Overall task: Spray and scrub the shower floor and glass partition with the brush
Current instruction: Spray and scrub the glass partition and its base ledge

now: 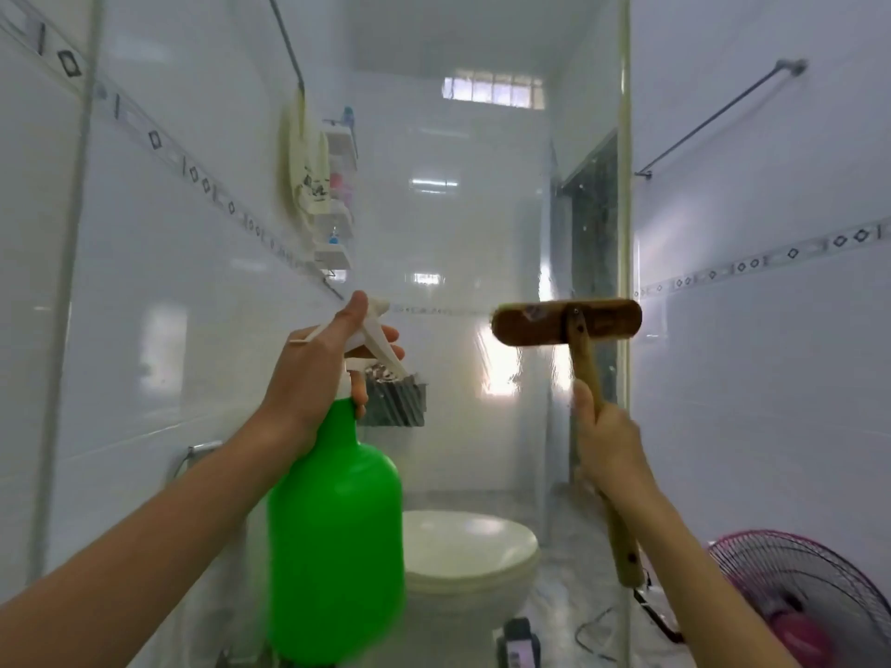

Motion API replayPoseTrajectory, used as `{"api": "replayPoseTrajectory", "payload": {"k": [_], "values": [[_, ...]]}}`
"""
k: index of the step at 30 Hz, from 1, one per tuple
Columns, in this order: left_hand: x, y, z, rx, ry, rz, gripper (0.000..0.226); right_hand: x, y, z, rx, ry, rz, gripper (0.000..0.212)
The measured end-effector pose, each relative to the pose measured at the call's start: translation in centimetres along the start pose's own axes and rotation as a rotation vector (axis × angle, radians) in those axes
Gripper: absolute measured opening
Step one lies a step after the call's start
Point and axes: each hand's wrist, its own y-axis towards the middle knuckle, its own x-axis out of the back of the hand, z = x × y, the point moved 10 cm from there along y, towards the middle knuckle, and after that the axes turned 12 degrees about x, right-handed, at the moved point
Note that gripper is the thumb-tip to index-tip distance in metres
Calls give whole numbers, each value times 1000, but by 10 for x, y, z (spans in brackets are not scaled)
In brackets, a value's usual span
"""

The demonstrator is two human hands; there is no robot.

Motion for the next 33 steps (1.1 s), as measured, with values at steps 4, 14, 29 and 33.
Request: {"api": "replayPoseTrajectory", "payload": {"k": [4, 14, 29, 33], "values": [[-13, 5, -6, -21, -75, 27, 46, 45, 76, 16, -54, -20, -109, 56], [-30, 10, -7, -34, -86, 36, 49, 49, 67, 7, -2, -54, -37, 57], [-33, -2, 23, 24, -50, 54, 50, 45, 47, -13, 2, -23, -35, 53], [-35, -9, 34, 21, -43, 61, 51, 58, 83, -4, -9, -36, -89, 54]]}}
